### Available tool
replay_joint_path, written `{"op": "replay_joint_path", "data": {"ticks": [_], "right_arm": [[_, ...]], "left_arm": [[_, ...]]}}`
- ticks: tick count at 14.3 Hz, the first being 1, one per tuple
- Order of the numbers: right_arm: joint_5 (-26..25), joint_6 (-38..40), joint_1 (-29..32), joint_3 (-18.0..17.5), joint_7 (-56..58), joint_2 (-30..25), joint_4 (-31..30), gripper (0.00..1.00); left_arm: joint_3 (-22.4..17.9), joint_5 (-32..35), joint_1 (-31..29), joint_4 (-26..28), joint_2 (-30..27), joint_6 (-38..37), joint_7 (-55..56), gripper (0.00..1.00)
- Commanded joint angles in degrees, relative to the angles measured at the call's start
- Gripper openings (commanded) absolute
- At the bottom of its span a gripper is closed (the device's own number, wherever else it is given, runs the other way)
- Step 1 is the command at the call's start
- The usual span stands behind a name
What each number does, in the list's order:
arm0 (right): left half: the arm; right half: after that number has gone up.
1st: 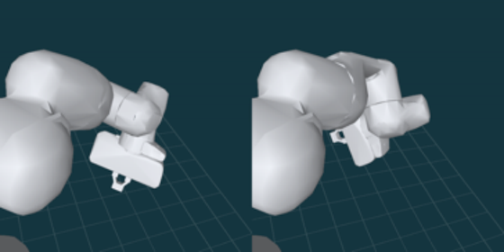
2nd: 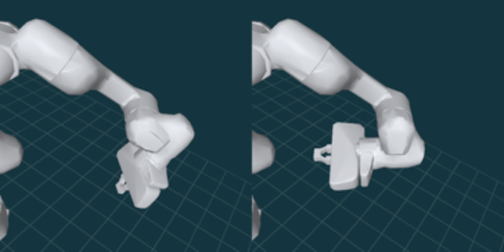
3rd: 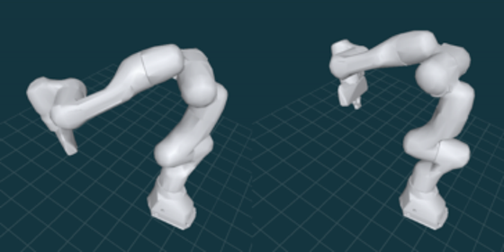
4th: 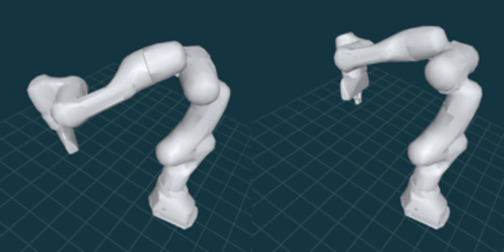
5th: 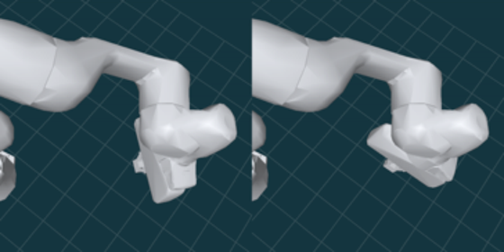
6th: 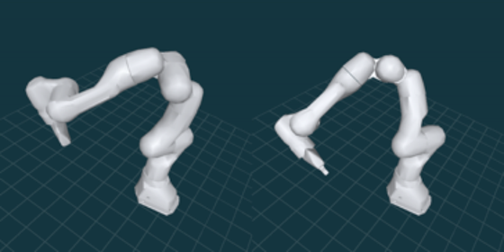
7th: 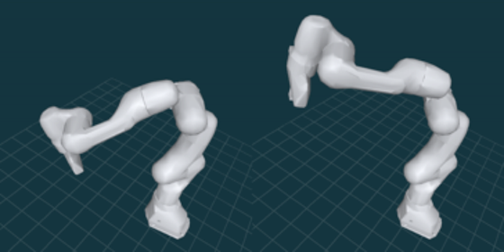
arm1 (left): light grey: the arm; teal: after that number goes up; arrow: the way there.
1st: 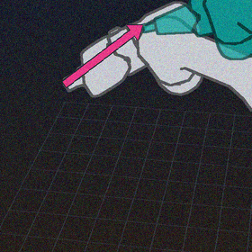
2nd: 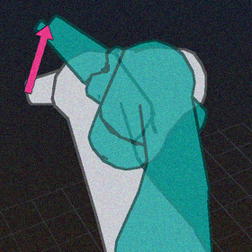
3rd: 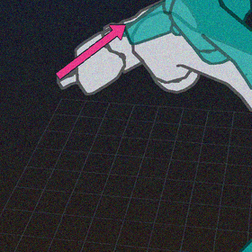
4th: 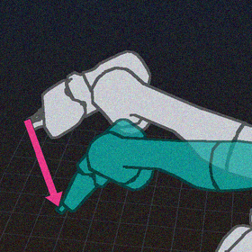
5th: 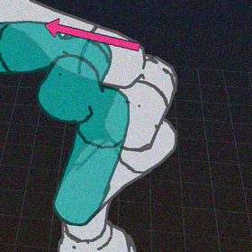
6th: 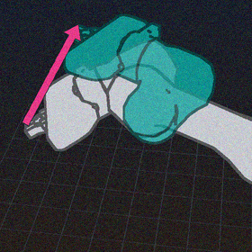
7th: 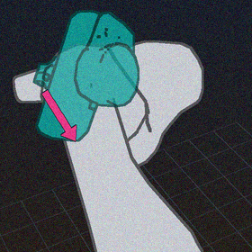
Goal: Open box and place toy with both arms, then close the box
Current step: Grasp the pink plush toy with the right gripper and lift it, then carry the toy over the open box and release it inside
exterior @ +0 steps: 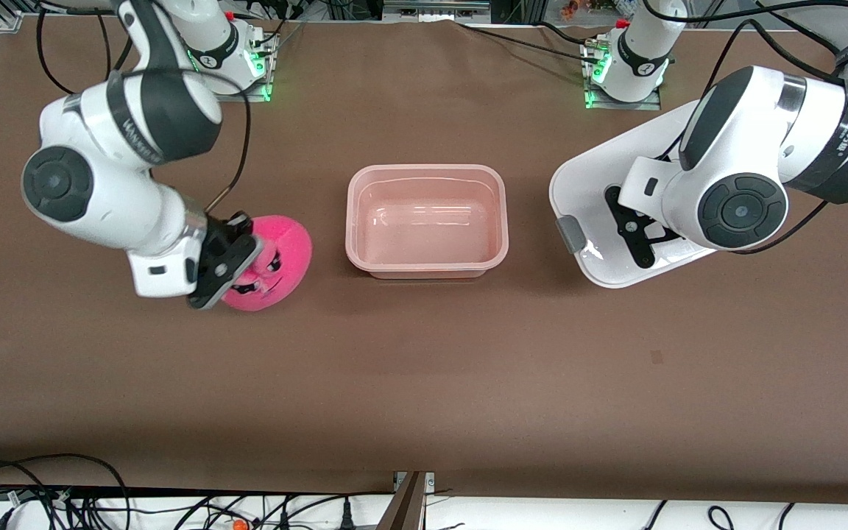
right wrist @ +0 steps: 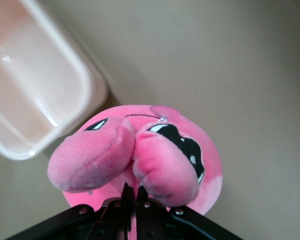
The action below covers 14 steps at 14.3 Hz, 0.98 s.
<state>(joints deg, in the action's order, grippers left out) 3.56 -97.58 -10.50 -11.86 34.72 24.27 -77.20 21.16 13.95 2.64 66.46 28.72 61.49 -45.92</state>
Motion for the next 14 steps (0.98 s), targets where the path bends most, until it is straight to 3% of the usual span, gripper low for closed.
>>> {"op": "replay_joint_path", "data": {"ticks": [1,3,8,14], "right_arm": [[-1.27,1.95,-1.44,-3.34,6.05,0.17,2.59,0.00],[-5.04,2.21,-5.30,-5.27,6.50,0.17,2.59,0.00],[-11.30,2.21,-18.48,-5.37,-0.78,1.39,1.97,0.00],[-13.49,1.69,-21.40,-5.37,-1.50,2.80,0.39,0.00]], "left_arm": [[0.46,2.83,-0.62,0.77,-0.69,2.41,-6.98,0.00],[0.46,2.75,-1.41,0.86,-0.60,2.67,-7.34,0.00],[0.46,2.83,-1.50,0.86,-0.60,3.38,-7.61,0.00],[0.46,2.83,-1.41,1.12,-0.51,3.47,-7.70,0.00]]}}
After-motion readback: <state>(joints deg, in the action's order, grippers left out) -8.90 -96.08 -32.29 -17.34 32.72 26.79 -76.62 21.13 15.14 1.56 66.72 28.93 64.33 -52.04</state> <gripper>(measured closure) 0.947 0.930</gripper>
